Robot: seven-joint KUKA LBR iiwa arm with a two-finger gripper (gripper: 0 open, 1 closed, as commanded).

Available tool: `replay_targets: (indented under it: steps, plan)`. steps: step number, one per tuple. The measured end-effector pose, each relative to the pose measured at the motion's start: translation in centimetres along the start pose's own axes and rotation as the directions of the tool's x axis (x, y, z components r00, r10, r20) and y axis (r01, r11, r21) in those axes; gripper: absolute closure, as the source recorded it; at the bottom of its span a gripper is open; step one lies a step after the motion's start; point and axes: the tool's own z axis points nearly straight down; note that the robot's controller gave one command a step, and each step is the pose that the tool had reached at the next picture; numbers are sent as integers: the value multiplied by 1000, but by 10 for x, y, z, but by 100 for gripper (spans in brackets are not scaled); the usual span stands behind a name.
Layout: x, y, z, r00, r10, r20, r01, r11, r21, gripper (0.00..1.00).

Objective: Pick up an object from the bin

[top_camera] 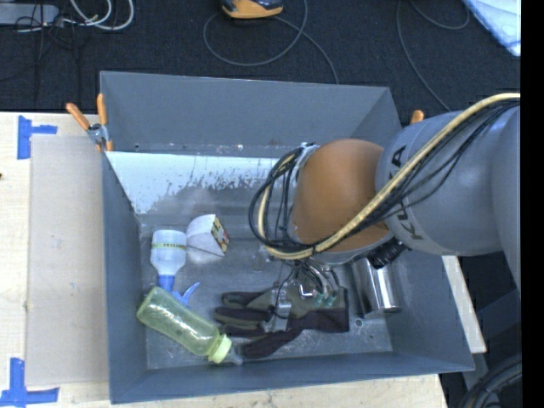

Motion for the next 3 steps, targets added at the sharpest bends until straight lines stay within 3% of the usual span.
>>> replay_targets:
  steps: [1, 2, 3]
  plan:
    - [7, -4, 35, 997, 80, 0, -80, 997, 0, 0]
    - [12, -6, 82, 988, 157, -4, -157, 988, 1, 100]
    - [12, -6, 82, 988, 157, -4, -157, 988, 1, 100]
